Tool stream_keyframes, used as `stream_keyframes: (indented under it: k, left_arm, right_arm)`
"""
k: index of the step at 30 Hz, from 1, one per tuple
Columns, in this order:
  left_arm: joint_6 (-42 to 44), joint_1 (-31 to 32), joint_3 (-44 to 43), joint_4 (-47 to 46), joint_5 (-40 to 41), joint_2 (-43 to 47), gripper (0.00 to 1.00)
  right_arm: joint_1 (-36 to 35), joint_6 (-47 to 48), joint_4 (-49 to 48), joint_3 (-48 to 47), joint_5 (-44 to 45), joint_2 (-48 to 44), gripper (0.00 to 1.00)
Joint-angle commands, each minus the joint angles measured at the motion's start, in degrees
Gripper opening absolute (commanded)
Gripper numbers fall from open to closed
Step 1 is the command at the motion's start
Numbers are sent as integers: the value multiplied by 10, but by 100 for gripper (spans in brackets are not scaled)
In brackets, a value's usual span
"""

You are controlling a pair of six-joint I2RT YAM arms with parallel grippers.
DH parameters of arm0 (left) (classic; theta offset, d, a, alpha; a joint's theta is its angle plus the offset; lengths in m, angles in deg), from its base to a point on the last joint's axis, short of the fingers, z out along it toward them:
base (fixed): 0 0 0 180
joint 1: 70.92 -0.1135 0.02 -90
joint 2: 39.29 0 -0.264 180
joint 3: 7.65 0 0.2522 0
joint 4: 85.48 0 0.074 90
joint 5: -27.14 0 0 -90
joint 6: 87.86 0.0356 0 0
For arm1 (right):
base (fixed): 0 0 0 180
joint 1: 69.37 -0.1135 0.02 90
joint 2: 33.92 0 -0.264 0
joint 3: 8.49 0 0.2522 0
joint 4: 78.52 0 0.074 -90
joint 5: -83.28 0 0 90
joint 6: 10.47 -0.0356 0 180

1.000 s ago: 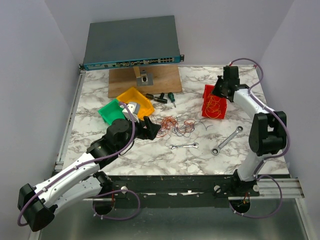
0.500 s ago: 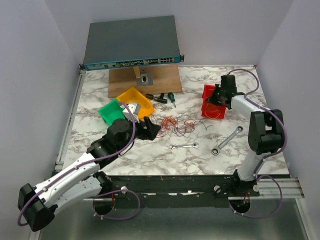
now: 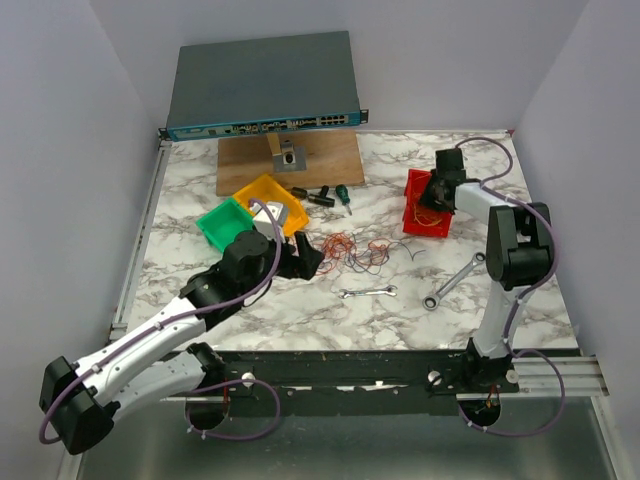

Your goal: Untangle the cables

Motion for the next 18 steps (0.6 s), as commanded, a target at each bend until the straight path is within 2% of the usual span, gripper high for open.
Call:
stream_keyframes:
  k: [1, 4, 5, 8, 13, 15, 18]
  left_arm:
    - [23, 3, -46, 33, -41, -26, 81]
    - [24, 2, -55, 35, -53, -44, 83]
    - [24, 2, -58, 36, -58, -49, 84]
    - [22, 2, -71, 43, -74, -77, 84]
    - [16, 2, -96, 68, -83, -109, 84]
    - [17, 3, -99, 68, -84, -113, 85]
    - [17, 2, -113, 82, -80, -125, 86]
  right_arm:
    - [3, 33, 38, -19, 30, -34, 32]
    - [3, 43, 46, -13, 28, -73, 43]
    - [3, 46, 53, -15, 25, -84, 43]
    - [3, 56, 68, -16, 17, -108, 54]
    - [3, 67, 88, -16, 20, -137, 67]
    - [3, 71, 88, -14, 17, -147, 71]
    - [3, 72, 90, -16, 10, -148, 73]
